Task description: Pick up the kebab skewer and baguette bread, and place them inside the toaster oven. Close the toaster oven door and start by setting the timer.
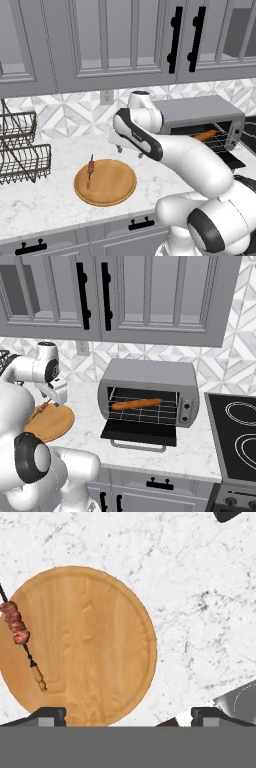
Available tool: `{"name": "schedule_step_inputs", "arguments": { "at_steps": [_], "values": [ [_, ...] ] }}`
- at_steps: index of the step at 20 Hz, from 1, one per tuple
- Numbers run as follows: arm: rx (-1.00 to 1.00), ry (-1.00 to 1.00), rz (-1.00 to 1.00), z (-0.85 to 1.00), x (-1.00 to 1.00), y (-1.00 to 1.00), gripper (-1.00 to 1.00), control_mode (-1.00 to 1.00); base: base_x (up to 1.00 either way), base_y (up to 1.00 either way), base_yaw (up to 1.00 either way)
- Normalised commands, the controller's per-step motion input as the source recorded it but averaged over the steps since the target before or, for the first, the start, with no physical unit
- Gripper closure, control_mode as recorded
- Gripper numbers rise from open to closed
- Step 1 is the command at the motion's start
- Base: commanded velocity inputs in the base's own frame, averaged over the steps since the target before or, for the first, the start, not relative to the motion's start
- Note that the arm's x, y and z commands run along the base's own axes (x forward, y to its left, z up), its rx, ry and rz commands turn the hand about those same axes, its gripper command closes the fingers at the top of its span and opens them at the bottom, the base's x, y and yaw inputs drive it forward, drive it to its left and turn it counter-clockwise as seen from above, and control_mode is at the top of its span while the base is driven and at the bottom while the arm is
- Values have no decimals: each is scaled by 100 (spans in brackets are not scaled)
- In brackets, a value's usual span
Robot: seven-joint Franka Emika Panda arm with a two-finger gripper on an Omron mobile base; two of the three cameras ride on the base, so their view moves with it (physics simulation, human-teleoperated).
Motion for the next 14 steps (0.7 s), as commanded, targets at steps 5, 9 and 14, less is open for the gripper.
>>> {"name": "schedule_step_inputs", "arguments": {
  "at_steps": [5,9,14],
  "values": [
    [-1,0,5,-38,0,62,-100,-100,0,0,0],
    [0,8,7,-2,0,51,-100,-100,0,0,0],
    [-5,9,0,-6,24,57,-100,-100,0,0,0]
  ]
}}
